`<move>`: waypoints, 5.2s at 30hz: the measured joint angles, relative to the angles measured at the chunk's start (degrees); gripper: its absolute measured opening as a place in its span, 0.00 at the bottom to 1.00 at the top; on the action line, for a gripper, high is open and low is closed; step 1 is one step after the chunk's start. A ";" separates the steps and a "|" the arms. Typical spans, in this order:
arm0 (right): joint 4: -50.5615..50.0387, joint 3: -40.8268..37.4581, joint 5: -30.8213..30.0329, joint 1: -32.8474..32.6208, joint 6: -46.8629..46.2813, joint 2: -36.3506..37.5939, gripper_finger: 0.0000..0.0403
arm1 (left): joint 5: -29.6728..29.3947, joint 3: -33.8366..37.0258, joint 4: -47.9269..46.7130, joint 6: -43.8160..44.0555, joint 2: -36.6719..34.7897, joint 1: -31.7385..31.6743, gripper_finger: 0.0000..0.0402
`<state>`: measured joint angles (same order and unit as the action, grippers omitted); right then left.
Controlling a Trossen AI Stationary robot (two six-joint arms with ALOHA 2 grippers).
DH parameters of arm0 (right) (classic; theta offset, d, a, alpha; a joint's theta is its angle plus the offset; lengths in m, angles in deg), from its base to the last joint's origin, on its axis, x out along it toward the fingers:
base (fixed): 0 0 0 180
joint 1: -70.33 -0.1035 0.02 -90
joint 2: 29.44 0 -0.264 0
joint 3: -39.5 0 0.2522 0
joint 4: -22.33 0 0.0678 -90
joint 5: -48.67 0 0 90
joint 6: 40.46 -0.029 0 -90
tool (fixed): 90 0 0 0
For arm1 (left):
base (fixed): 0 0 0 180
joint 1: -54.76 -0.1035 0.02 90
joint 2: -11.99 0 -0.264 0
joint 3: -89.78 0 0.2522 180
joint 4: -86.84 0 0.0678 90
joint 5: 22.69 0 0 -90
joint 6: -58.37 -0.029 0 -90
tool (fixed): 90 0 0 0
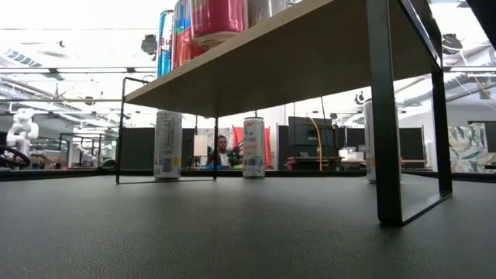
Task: Place canned beverage on shelf
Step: Put the pink soda can on the shelf aligned with the other pink soda cans
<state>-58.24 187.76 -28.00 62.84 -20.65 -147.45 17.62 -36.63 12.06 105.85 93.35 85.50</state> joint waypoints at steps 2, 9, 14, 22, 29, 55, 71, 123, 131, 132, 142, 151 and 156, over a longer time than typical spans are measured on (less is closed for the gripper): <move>-0.27 0.00 -0.05 0.15 0.00 0.00 0.77 | 0.00 0.00 0.00 0.00 0.00 -0.02 0.99; -1.37 -0.02 0.30 0.69 -0.02 0.00 0.77 | 0.00 0.00 0.00 -0.02 0.00 -0.02 0.99; -1.37 -0.02 0.32 0.79 -0.34 0.00 0.77 | 0.01 0.00 0.00 -0.24 0.00 -0.01 0.99; -1.21 -0.04 0.74 0.79 -1.08 0.00 0.77 | 0.02 0.00 -0.01 -0.26 0.00 -0.02 0.99; -1.16 -0.04 1.89 1.05 -2.10 0.00 0.80 | 0.01 0.00 -0.02 0.05 0.00 -0.01 0.99; -1.45 -0.02 -1.56 1.16 -5.86 2.15 0.82 | 5.11 6.05 -7.31 12.32 0.33 6.21 0.95; 1.40 0.00 -5.25 1.84 -13.45 16.93 0.81 | 18.09 21.65 0.65 27.14 6.06 12.90 0.74; -8.91 0.02 -16.27 4.87 -13.99 30.56 0.69 | 8.97 22.05 6.04 25.67 22.40 2.62 0.02; -8.91 0.01 -16.27 4.87 -13.99 30.56 0.69 | 8.05 22.05 5.89 25.68 22.40 2.58 0.02; -8.89 0.00 -16.27 4.87 -13.99 30.56 0.69 | 7.74 22.05 5.90 25.68 22.40 2.60 0.02; -8.45 0.00 -16.27 4.87 -14.14 30.56 0.69 | 7.34 22.05 4.45 25.69 22.40 1.47 0.02; -8.45 0.00 -16.27 4.87 -14.53 30.56 0.69 | 7.39 22.03 4.24 25.70 22.40 0.79 0.02; -9.14 0.00 -16.27 4.87 -14.60 30.56 0.69 | 11.34 22.03 4.21 25.70 22.37 1.09 0.02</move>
<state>-67.39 187.76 -44.27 67.71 -35.25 -116.90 28.96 -14.59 16.27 131.56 115.72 86.59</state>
